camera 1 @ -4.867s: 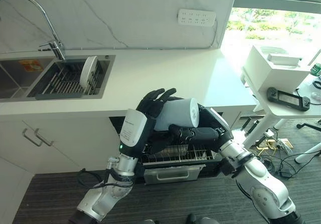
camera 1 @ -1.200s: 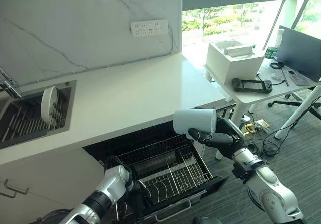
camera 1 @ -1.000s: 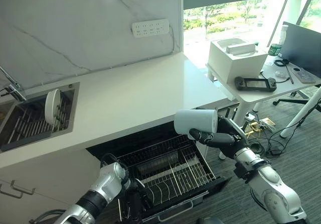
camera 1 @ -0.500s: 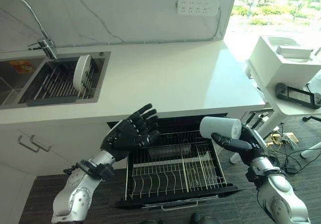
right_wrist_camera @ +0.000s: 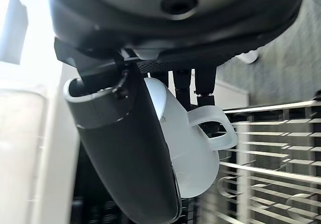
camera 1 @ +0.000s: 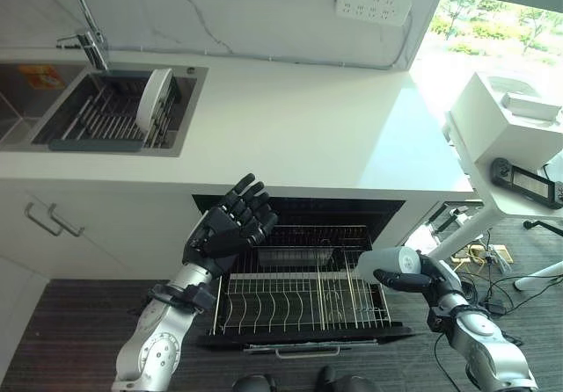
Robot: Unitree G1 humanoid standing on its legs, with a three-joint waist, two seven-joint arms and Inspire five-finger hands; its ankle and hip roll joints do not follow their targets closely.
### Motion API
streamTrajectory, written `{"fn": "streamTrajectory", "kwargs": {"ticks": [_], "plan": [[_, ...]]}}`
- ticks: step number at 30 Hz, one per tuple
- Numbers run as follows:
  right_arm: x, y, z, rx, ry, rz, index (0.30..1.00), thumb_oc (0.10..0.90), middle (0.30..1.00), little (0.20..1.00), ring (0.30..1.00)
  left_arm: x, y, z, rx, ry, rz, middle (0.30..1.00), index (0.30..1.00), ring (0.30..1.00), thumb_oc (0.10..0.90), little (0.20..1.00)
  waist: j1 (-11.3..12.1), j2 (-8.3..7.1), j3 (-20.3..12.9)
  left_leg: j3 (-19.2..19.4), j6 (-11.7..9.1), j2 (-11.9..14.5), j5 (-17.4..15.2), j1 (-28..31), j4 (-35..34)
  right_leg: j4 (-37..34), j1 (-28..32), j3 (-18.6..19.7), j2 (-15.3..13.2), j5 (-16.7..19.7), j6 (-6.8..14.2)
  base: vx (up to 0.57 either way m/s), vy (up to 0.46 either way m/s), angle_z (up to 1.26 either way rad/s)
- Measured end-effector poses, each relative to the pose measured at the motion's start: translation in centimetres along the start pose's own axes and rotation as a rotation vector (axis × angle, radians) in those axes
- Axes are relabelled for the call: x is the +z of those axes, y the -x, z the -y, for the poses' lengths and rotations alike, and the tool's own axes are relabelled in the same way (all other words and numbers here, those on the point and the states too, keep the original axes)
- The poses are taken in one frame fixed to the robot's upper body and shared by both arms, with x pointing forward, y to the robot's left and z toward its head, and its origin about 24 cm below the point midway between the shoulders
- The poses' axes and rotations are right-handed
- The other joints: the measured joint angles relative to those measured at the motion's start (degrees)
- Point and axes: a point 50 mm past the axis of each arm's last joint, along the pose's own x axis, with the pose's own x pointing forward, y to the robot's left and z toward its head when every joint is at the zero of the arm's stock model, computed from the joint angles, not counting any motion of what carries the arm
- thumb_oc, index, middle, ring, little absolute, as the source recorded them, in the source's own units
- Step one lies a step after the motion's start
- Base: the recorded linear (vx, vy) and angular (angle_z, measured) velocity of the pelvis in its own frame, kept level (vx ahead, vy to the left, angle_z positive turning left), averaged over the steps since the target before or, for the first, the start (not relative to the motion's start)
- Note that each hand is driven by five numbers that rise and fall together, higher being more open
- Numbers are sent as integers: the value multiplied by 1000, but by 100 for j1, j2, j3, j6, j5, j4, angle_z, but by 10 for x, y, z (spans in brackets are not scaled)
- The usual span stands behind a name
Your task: Place the dishes in the dishwasher.
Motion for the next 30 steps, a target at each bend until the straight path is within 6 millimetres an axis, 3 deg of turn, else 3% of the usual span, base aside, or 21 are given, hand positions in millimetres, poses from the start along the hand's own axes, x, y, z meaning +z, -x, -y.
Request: {"fn": "streamTrajectory", "kwargs": {"ticks": [4,10,12,15,17,26,30], "plan": [[10,-9,-10,4,29,22,300,400,300,300,300,15,-10,0,-32,-38,15,900,900,900,800,900,164,-150,375,-110,-20,126,-12,-316,291,-47,-117,-86,106,117,-77,-73,-104,9],[32,-23,-22,-64,34,159,300,400,300,300,300,11,-15,3,-49,-35,4,900,900,900,800,900,392,-71,620,-151,-7,135,-9,-469,421,-48,-181,-130,93,193,-87,-4,-26,4],[33,-31,-24,-121,17,166,300,400,300,300,300,12,-16,5,-54,-33,19,900,900,900,800,900,422,15,670,-150,-3,112,-11,-426,417,-47,-143,-130,73,194,-88,82,68,2],[29,-32,-21,-158,13,159,300,400,300,300,300,11,-17,7,-60,-23,26,900,900,900,800,900,435,353,762,-131,36,47,-36,-207,362,-44,46,-120,12,180,-51,74,57,1],[23,-32,-18,-168,36,140,300,400,300,300,300,9,-18,9,-62,-6,36,900,900,900,800,900,433,461,749,-118,44,3,-27,-82,288,-26,128,-117,-27,164,-26,56,28,1],[23,-31,-4,-233,67,137,300,400,300,300,300,4,-16,11,-58,18,32,900,900,900,800,900,398,479,739,-78,32,-9,-20,151,227,5,296,-76,-37,137,-24,77,28,-2],[7,-33,-2,-324,13,94,300,400,300,300,300,-8,-11,12,-38,64,20,900,900,900,800,900,387,565,723,-68,33,-41,7,187,223,73,291,-61,-83,128,-18,73,66,-1]]}}
